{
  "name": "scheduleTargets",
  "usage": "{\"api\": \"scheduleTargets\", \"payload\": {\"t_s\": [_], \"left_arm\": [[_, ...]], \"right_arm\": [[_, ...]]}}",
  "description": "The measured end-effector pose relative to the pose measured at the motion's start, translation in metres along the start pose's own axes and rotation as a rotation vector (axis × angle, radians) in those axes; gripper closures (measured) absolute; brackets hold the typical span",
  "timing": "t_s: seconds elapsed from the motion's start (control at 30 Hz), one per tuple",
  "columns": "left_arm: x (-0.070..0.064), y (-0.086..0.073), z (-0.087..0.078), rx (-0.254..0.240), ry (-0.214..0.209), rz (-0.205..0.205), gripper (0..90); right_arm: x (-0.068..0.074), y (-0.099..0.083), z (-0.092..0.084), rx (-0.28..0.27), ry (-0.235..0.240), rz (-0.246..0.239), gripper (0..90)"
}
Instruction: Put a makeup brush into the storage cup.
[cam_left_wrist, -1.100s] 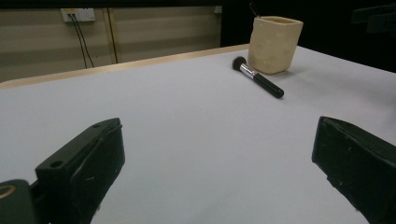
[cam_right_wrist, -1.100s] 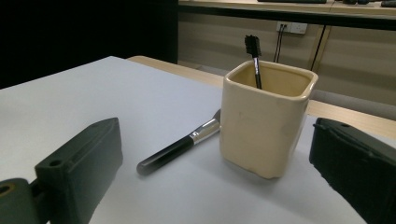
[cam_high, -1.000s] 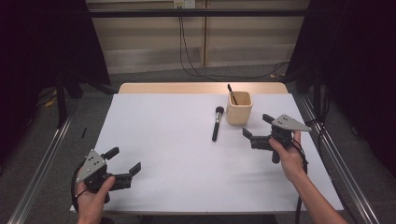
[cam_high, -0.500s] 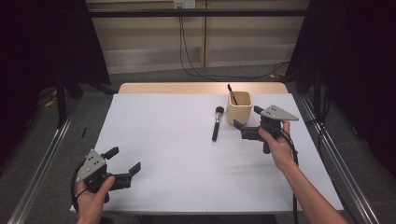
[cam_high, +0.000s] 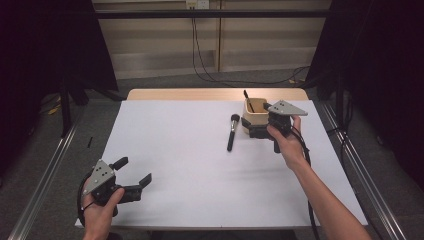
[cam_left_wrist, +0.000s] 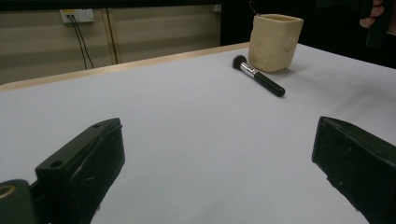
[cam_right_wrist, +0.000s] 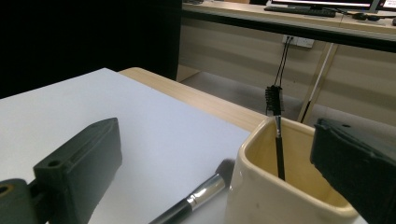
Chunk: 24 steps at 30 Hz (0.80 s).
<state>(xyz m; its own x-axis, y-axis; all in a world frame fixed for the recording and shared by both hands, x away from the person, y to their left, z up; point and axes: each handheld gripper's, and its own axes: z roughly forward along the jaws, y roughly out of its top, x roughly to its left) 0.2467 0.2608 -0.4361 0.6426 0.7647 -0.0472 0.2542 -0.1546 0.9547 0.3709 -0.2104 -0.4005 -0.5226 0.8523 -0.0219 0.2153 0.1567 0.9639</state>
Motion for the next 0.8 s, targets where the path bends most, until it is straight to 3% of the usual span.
{"api": "scheduleTargets", "payload": {"t_s": [0.5,0.63,0.8], "left_arm": [[0.000,0.000,0.000,-0.002,-0.003,0.006,2.5],[0.000,0.001,0.001,-0.002,-0.006,0.011,2.5],[0.000,0.001,0.001,0.000,-0.005,0.010,2.5]], "right_arm": [[0.003,0.014,0.044,0.030,-0.019,-0.010,1.7],[0.005,0.018,0.051,0.029,-0.019,-0.013,2.1],[0.006,0.021,0.051,0.079,0.009,-0.012,2.5]]}}
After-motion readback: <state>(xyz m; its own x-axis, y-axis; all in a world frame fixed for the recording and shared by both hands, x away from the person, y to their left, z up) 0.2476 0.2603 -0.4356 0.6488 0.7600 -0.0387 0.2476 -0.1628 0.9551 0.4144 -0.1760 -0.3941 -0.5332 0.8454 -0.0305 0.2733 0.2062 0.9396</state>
